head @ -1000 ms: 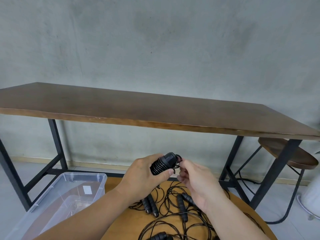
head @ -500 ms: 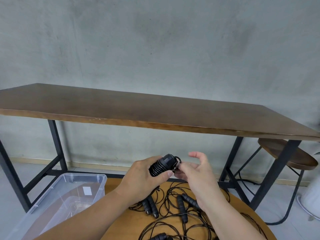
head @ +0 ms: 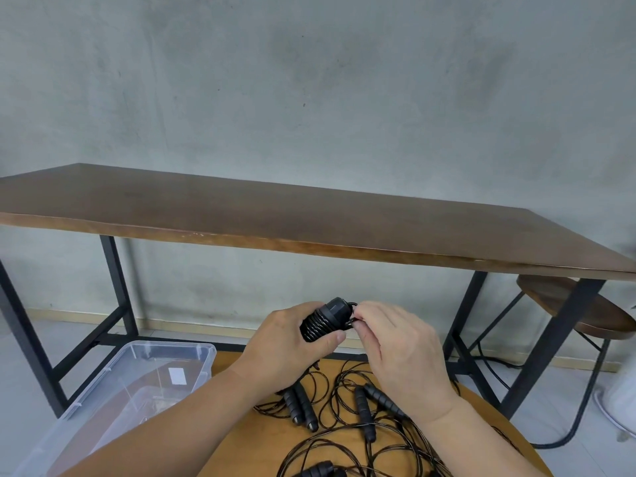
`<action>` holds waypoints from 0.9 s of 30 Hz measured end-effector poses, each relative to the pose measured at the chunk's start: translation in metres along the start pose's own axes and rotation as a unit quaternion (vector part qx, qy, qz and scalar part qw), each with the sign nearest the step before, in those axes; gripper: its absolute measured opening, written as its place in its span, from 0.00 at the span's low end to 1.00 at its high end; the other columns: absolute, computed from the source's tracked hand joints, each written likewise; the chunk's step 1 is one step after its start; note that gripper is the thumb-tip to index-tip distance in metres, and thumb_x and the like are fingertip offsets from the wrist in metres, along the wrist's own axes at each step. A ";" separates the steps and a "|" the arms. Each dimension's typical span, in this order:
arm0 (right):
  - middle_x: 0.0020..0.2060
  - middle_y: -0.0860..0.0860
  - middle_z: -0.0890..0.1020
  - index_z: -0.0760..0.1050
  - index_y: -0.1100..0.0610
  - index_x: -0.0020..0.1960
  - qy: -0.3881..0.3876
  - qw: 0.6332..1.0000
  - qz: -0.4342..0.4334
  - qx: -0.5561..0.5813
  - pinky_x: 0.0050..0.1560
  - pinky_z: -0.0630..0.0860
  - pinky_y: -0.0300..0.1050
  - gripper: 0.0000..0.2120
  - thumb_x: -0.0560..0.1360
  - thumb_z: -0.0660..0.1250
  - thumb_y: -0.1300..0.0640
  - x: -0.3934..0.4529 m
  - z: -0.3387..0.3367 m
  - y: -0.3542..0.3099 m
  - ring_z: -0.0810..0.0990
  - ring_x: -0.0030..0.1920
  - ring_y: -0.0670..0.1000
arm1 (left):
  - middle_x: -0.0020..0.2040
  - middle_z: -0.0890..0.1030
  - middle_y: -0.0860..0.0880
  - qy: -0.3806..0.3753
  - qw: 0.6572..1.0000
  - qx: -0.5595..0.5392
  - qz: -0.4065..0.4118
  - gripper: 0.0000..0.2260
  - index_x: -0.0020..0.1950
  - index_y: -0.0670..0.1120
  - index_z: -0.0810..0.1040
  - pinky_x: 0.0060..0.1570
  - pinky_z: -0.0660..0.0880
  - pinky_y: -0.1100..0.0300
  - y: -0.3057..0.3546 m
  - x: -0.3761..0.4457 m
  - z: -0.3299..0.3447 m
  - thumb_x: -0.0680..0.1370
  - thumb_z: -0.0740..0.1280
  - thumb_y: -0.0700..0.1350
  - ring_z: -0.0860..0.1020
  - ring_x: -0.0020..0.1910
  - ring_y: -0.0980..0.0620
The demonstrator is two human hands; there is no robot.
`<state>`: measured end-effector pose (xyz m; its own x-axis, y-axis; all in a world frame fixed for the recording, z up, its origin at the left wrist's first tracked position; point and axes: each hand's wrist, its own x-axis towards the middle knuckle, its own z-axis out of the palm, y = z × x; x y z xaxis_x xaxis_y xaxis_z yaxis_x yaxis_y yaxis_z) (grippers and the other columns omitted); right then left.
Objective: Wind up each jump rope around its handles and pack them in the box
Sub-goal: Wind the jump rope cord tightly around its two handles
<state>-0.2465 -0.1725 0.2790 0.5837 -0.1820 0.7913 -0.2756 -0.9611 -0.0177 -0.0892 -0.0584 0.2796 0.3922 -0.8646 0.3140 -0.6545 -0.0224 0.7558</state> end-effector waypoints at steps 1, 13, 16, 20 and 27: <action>0.45 0.50 0.83 0.81 0.57 0.52 0.012 1.000 -0.018 0.000 0.40 0.81 0.45 0.10 0.79 0.61 0.55 -0.001 0.002 0.001 0.82 0.43 0.49 | 0.38 0.79 0.55 -0.001 1.000 0.000 0.002 0.13 0.59 0.59 0.77 0.34 0.72 0.68 0.000 0.000 0.000 0.76 0.69 0.58 0.76 0.36 0.61; 0.46 0.54 0.83 0.81 0.63 0.54 0.011 0.998 -0.044 0.053 0.43 0.82 0.46 0.13 0.81 0.60 0.58 -0.010 0.000 -0.001 0.83 0.45 0.52 | 0.44 0.80 0.55 -0.025 0.999 0.013 0.019 0.17 0.64 0.58 0.72 0.38 0.73 0.68 0.011 0.004 0.003 0.77 0.70 0.53 0.77 0.40 0.58; 0.48 0.53 0.83 0.80 0.62 0.56 -0.009 0.997 -0.044 0.058 0.47 0.82 0.44 0.09 0.78 0.65 0.64 -0.006 0.000 -0.004 0.81 0.47 0.50 | 0.43 0.80 0.56 -0.022 0.999 -0.026 -0.012 0.16 0.61 0.58 0.72 0.37 0.74 0.67 0.008 0.006 0.002 0.76 0.71 0.54 0.77 0.38 0.58; 0.48 0.50 0.83 0.80 0.59 0.56 -0.012 0.997 -0.016 0.077 0.54 0.78 0.36 0.11 0.78 0.60 0.60 -0.005 0.000 -0.002 0.80 0.50 0.46 | 0.45 0.80 0.55 -0.002 0.998 -0.045 -0.048 0.16 0.59 0.56 0.71 0.37 0.76 0.67 0.003 0.003 -0.003 0.75 0.71 0.57 0.80 0.40 0.57; 0.45 0.46 0.81 0.78 0.57 0.51 -0.003 0.994 0.056 0.097 0.47 0.79 0.33 0.04 0.78 0.65 0.62 -0.024 0.008 0.019 0.80 0.44 0.43 | 0.45 0.83 0.52 0.026 0.984 -0.161 -0.065 0.11 0.55 0.54 0.75 0.44 0.83 0.56 0.008 0.006 -0.017 0.75 0.72 0.53 0.83 0.41 0.54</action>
<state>-0.2597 -0.1879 0.2550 0.5619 -0.2908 0.7744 -0.1878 -0.9566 -0.2229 -0.0811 -0.0550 0.2977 0.4969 -0.8379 0.2258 -0.3607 0.0372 0.9319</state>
